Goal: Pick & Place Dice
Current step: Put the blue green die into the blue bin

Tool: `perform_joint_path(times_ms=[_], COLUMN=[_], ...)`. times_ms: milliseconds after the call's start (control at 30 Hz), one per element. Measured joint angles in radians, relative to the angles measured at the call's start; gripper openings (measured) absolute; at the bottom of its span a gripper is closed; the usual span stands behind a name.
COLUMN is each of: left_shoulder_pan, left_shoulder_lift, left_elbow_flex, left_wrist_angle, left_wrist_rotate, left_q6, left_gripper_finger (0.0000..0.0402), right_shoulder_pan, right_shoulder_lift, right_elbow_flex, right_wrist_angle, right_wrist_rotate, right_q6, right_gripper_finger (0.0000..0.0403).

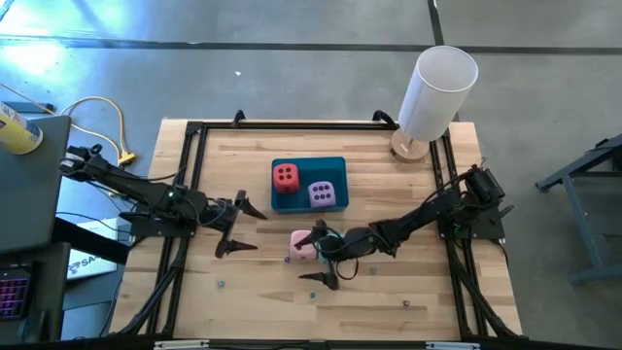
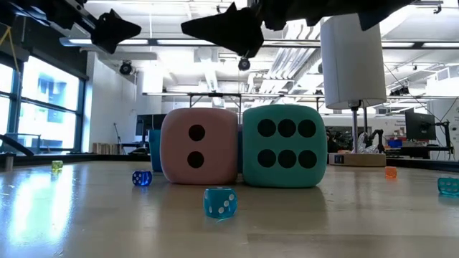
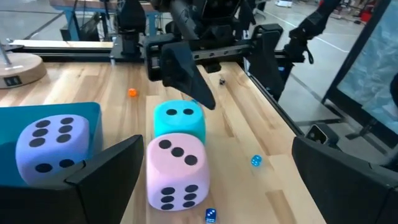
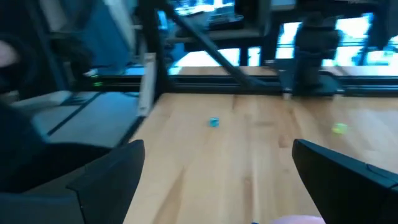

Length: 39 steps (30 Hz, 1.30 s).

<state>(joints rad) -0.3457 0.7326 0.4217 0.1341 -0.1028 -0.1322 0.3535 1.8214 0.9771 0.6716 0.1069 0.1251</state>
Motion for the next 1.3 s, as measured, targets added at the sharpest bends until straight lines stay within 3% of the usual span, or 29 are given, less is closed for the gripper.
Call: perform_joint_path(times_ms=[133, 300, 633, 933, 1300], left_shoulder_pan=[-0.006, -0.006, -0.006, -0.023, -0.026], left_shoulder_lift=[0.000, 0.000, 0.000, 0.001, 0.000], left_elbow_flex=[0.000, 0.000, 0.000, 0.000, 0.000], left_wrist_angle=[0.000, 0.000, -0.024, -0.061, -0.062], left_wrist_rotate=[0.000, 0.000, 0.000, 0.001, 0.001], left_q6=[0.000, -0.060, -0.165, -0.168, -0.168], left_gripper_finger=[0.0400, 0.0400, 0.0400, 0.0400, 0.0400], right_shoulder_pan=[-0.010, -0.014, -0.050, -0.059, -0.051], right_shoulder_lift=[0.000, -0.001, -0.002, -0.002, -0.002], right_elbow_flex=[0.000, 0.000, 0.000, 0.000, 0.000], right_wrist_angle=[0.014, 0.047, 0.126, 0.165, 0.172], right_wrist_rotate=[-0.125, -0.194, 0.003, 0.129, 0.149], right_q6=[0.000, -0.021, -0.179, -0.176, -0.219], right_gripper_finger=[0.0400, 0.0400, 0.0400, 0.0400, 0.0400])
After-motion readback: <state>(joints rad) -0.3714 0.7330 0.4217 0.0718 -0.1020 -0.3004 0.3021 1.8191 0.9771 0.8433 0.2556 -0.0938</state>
